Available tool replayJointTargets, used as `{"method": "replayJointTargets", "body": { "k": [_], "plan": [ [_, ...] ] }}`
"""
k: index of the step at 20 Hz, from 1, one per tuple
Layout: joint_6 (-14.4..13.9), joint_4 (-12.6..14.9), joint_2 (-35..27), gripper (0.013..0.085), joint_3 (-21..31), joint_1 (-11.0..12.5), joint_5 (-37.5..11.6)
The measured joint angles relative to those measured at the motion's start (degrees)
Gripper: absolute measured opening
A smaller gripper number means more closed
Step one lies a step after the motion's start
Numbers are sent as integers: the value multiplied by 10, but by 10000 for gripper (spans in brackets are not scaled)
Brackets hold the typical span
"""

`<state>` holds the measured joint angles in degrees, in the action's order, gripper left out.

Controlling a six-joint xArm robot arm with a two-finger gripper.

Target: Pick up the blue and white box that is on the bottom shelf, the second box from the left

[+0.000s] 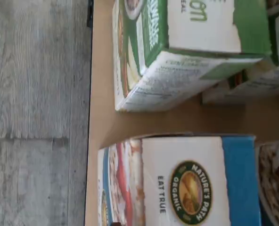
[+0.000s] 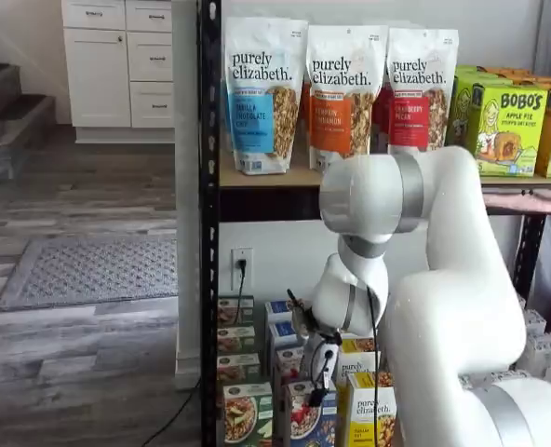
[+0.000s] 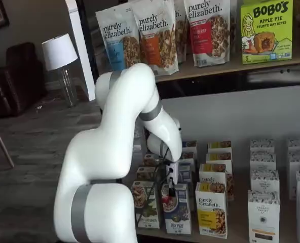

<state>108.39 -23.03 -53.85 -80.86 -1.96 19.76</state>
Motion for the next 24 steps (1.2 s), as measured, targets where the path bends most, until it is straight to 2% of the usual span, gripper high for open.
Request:
{"method": "replayJointTargets", "body": {
  "k": [4, 7, 17, 20, 22, 23, 24],
  "plan": [
    [-55, 63, -20, 850, -31, 4, 29],
    [-72, 83, -29, 850, -40, 4, 36],
    [-100, 113, -42, 850, -48, 2, 44],
    [-100, 112, -45, 850, -47, 1, 39],
    [-95, 105, -46, 770, -48, 0, 39],
    [-95, 105, -46, 770, -48, 0, 40],
    [-95, 104, -47, 730, -49, -1, 42]
  ]
}}
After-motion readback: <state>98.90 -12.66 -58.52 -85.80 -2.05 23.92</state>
